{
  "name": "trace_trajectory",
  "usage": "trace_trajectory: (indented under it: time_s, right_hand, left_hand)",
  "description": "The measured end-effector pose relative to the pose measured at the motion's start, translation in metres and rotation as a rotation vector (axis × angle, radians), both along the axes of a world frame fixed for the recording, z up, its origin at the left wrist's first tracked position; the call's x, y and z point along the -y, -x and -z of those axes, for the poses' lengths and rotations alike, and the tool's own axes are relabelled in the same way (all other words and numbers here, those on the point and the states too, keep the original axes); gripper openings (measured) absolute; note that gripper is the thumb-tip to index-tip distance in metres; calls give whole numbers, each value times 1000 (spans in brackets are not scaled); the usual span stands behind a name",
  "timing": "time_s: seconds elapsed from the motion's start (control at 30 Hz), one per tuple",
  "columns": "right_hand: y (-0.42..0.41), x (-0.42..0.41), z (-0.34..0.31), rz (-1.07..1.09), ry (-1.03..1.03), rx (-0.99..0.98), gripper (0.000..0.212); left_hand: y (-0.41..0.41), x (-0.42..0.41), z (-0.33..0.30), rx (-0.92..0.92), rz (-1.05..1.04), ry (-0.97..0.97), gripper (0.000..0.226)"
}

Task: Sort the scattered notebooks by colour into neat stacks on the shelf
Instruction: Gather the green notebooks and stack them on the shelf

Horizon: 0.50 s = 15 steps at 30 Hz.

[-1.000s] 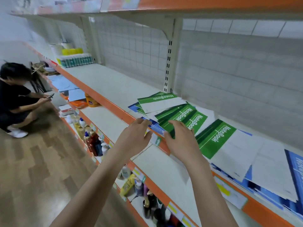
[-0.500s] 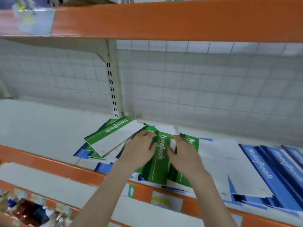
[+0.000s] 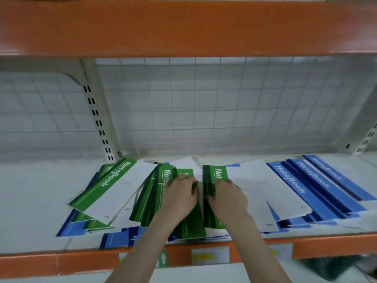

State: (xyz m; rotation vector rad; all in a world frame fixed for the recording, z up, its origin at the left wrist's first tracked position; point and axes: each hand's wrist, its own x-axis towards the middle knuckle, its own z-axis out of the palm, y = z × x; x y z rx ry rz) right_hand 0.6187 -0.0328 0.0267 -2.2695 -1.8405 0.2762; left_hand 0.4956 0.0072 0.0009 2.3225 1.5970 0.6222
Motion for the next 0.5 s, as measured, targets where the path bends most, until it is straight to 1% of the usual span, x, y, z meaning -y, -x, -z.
trace_trajectory:
  time_s: [0.07,0.17,0.27,0.43,0.47,0.5]
  right_hand:
    - [4,-4,-4,19,-6,-4,27]
    - [5,-7,-8,24,-24,-26,27]
    - [7,-6,-8,6,-34,-10,32]
    - [8,-7,0,10,-158,80,48]
    - [5,-8,0,14,-174,93,47]
    - [1,-8,0,28,-184,88,43]
  left_hand:
    - [2,0,5,14,-7,-14,24]
    - [7,-2,11,23,23,-35,31]
    - [9,-2,13,26,26,-48,32]
    - [10,-2,17,32,37,-85,32]
    - [10,-2,17,38,40,-98,32]
    - [10,-1,18,41,43,-105,32]
